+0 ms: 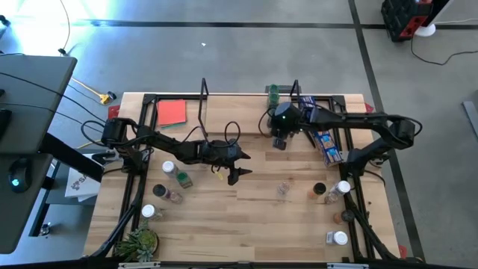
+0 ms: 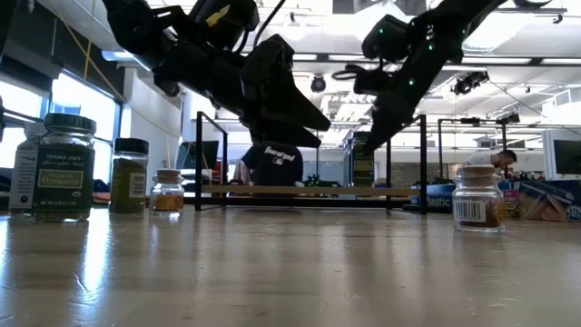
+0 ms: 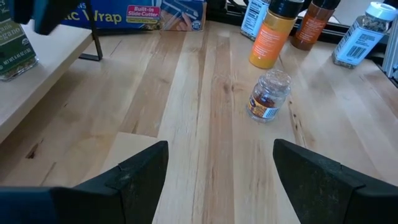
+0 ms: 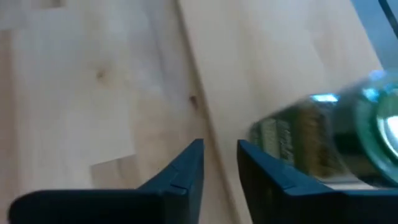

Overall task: Shelf spices
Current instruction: Put the green seasoning bottle on the shelf aligned with the other green seasoning bottle

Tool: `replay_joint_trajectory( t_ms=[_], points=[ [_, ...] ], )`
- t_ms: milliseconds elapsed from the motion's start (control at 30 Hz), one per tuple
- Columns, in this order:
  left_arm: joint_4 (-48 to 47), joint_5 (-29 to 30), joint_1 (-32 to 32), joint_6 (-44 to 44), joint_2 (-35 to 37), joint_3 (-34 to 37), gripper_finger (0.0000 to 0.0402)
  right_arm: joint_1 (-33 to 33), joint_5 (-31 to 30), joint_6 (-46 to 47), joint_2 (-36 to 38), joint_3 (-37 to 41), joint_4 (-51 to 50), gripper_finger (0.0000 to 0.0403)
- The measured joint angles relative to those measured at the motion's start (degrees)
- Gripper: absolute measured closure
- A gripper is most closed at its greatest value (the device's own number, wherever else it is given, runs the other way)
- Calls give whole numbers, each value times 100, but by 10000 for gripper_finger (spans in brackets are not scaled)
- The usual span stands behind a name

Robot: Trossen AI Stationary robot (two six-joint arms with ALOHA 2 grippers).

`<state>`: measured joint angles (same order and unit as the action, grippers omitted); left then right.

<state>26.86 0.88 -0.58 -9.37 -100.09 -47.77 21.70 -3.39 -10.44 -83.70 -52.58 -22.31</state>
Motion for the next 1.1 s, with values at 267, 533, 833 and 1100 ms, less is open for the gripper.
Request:
replay_joint_trajectory(
  t_ms=[267,533,833,1100],
  points=[
    [-2,1,0,-2,0,0,115,360,-243,-9,0,57,158,348],
    [-5,1,0,-2,0,0,115,535,-324,-67,0,57,385,348],
    [-6,1,0,-4,0,0,115,528,-322,-204,4,50,271,348],
    [-8,1,0,-7,0,0,115,530,-579,-179,15,-131,-109,348]
  ],
)
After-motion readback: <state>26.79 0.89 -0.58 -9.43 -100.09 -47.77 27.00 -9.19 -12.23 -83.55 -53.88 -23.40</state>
